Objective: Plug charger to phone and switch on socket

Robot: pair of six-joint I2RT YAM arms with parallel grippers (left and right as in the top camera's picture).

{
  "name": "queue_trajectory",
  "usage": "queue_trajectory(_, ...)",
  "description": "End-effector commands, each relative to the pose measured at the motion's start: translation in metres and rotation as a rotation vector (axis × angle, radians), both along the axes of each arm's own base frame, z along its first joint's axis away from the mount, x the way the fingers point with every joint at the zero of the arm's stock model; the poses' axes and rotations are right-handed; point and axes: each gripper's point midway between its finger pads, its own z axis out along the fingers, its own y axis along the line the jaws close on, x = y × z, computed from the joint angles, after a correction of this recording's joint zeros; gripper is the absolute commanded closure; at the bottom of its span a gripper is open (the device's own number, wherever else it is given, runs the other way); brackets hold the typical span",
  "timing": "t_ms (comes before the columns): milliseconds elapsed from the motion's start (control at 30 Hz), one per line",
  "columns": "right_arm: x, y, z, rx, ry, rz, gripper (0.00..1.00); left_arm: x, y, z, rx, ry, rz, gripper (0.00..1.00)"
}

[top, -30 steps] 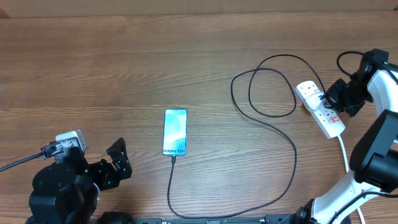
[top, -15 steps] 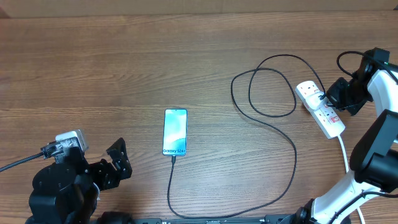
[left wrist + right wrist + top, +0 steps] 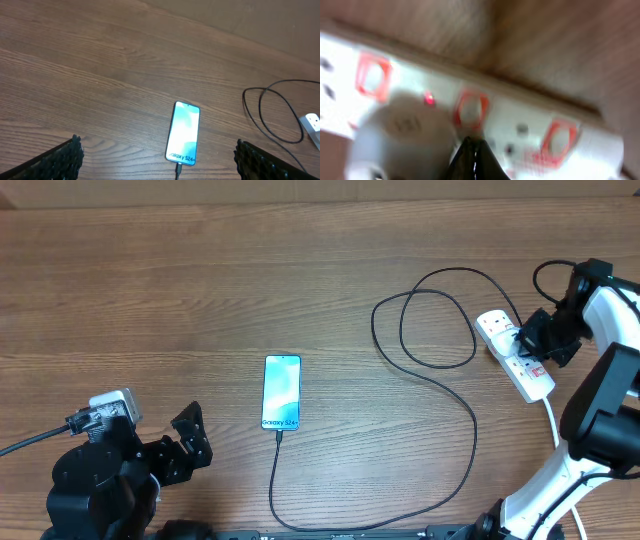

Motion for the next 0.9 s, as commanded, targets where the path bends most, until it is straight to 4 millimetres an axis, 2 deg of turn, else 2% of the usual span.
queue_trajectory(0, 0.009, -0.009, 0.032, -0.095, 0.004, 0.040, 0.96, -0.001, 0.003, 0.000, -0.004, -0.002, 0.022, 0.00)
queue_trajectory(100, 0.017, -0.014, 0.091, -0.151, -0.102, 0.021, 0.96, -0.001, 0.003, -0.001, -0.004, -0.002, 0.022, 0.00)
queue_trajectory(133, 0.019, -0.015, 0.124, -0.181, -0.181, 0.018, 0.96, -0.001, 0.003, 0.000, -0.004, -0.003, 0.022, 0.00)
queue_trajectory(233, 0.018, -0.010, 0.195, -0.240, -0.372, -0.016, 0.96, -0.001, 0.003, 0.000, -0.004, -0.004, 0.022, 0.00)
queue_trajectory(267, 0.016, -0.004, 0.233, -0.257, -0.496, -0.030, 0.96, -0.001, 0.003, 0.000, -0.005, -0.005, 0.022, 0.00)
queue_trajectory(300, 0.014, 0.000, 0.256, -0.262, -0.574, -0.036, 0.96, -0.001, 0.003, 0.000, -0.005, -0.004, 0.022, 0.00)
queue_trajectory(367, 0.003, 0.019, 0.325, -0.255, -0.820, -0.039, 0.96, -0.001, 0.003, 0.000, -0.005, -0.005, 0.022, 0.00)
queue_trajectory(400, -0.006, 0.030, 0.361, -0.243, -0.953, -0.034, 0.96, -0.001, 0.003, 0.000, -0.004, -0.004, 0.022, 0.00)
queue_trajectory(433, -0.024, 0.050, 0.421, -0.226, -1.174, -0.008, 0.96, -0.001, 0.003, 0.000, -0.004, -0.004, 0.022, 0.00)
queue_trajectory(500, -0.060, 0.076, 0.498, -0.242, -1.463, 0.058, 0.96, -0.001, 0.003, 0.000, -0.004, -0.004, 0.022, 0.00)
queue_trajectory(567, -0.105, 0.099, 0.562, -0.302, -1.719, 0.129, 0.96, -0.001, 0.003, 0.000, -0.004, -0.004, 0.022, 0.00)
queue_trajectory(600, -0.130, 0.108, 0.587, -0.341, -1.823, 0.149, 0.96, -0.001, 0.003, 0.000, -0.004, -0.004, 0.022, 0.00)
queue_trajectory(633, -0.155, 0.117, 0.605, -0.374, -1.903, 0.163, 0.96, -0.001, 0.003, 0.000, -0.004, -0.004, 0.022, 0.00)
queue_trajectory(700, -0.175, 0.124, 0.611, -0.406, -1.937, 0.184, 0.94, -0.001, 0.003, 0.000, -0.004, -0.004, 0.022, 0.00)
queue_trajectory(733, -0.179, 0.126, 0.608, -0.424, -1.926, 0.207, 0.93, -0.001, 0.003, 0.000, -0.004, -0.004, 0.022, 0.00)
queue_trajectory(800, -0.178, 0.131, 0.588, -0.454, -1.850, 0.282, 0.93, -0.001, 0.003, 0.000, -0.005, -0.004, 0.022, 0.00)
queue_trajectory(867, -0.175, 0.133, 0.558, -0.442, -1.737, 0.322, 0.94, -0.001, 0.003, 0.000, -0.004, -0.003, 0.022, 0.00)
